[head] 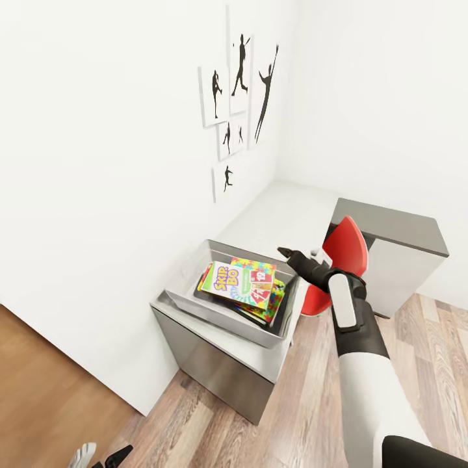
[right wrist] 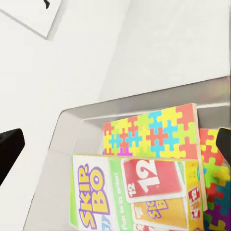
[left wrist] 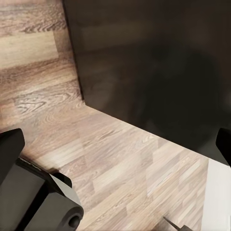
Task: Put all the toys in the child's room - the three board games (two on the bed and one on the table), the two jigsaw puzzles on the table, and the tennis ball on the table - inside the toy box on the table in the child's room.
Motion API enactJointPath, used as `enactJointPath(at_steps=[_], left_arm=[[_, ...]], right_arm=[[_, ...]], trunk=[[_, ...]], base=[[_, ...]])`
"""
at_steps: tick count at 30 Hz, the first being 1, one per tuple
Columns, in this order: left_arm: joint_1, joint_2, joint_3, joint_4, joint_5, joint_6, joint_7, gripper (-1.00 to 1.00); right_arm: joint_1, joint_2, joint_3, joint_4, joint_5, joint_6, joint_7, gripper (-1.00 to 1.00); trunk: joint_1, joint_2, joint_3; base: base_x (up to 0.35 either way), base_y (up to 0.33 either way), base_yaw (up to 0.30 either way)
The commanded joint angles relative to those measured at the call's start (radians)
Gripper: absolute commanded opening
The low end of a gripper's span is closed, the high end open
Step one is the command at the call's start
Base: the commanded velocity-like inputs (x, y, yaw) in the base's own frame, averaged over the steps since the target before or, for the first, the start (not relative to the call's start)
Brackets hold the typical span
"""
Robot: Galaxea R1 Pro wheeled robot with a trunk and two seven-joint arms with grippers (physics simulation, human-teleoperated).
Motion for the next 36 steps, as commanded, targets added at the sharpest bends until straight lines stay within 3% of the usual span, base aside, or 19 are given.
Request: enactJointPath(at_steps=[1,6,10,14,18,24,25,26,28,31,36], left_arm=[[0.0,0.0,0.001,-0.001,0.004,0.007,-0.001,1.0],[0.0,0.0,-0.016,-0.001,0.004,-0.012,-0.001,1.0],[0.0,0.001,-0.047,-0.001,0.003,-0.025,-0.001,1.0],[0.0,0.001,-0.061,-0.001,0.004,-0.03,-0.001,1.0],[0.0,0.001,-0.066,-0.001,0.005,-0.031,-0.001,1.0],[0.0,0.001,-0.074,-0.001,0.005,-0.033,-0.001,1.0],[0.0,0.001,-0.074,-0.001,0.005,-0.033,-0.001,1.0],[0.0,0.0,-0.076,-0.001,0.004,-0.034,-0.001,1.0],[0.0,0.0,-0.077,-0.001,0.004,-0.034,-0.001,1.0],[0.0,0.001,-0.078,-0.001,0.003,-0.034,-0.001,1.0],[0.0,0.001,-0.078,0.007,0.002,-0.035,-0.001,1.0]], right_arm=[[-0.001,0.001,-0.003,-0.002,-0.001,0.006,0.002,1.0],[0.07,0.001,0.003,-0.146,-0.002,0.008,0.0,1.0],[0.184,-0.003,0.035,-0.314,0.0,0.008,0.004,1.0],[0.249,-0.014,0.063,-0.375,0.001,0.007,0.009,1.0],[0.276,-0.027,0.075,-0.398,0.002,0.007,0.017,1.0],[0.313,-0.085,0.088,-0.425,0.002,0.001,0.081,1.0],[0.313,-0.085,0.088,-0.425,0.002,0.001,0.081,1.0],[0.323,-0.131,0.089,-0.432,0.003,0.0,0.141,1.0],[0.327,-0.16,0.086,-0.434,0.003,0.0,0.175,1.0],[0.331,-0.199,0.061,-0.436,0.002,0.003,0.211,1.0],[0.334,-0.234,0.005,-0.438,0.002,0.006,0.233,1.0]], trunk=[[0.001,-0.002,-0.002],[0.001,-0.002,-0.002],[0.001,-0.002,-0.002],[0.001,-0.002,-0.002],[0.001,-0.002,-0.002],[0.001,-0.002,-0.002],[0.001,-0.002,-0.002],[0.001,-0.002,-0.002],[0.001,-0.002,-0.002],[0.001,-0.002,-0.002],[0.001,-0.002,-0.002]], base=[[0.0,0.0,0.0],[0.0,0.0,0.0],[0.0,0.0,0.0],[0.0,0.0,0.0],[0.0,0.0,0.0],[0.0,0.0,0.0],[0.0,0.0,0.0],[0.0,0.0,0.0],[0.0,0.0,0.0],[0.0,0.0,0.0],[0.0,0.0,-0.001]])
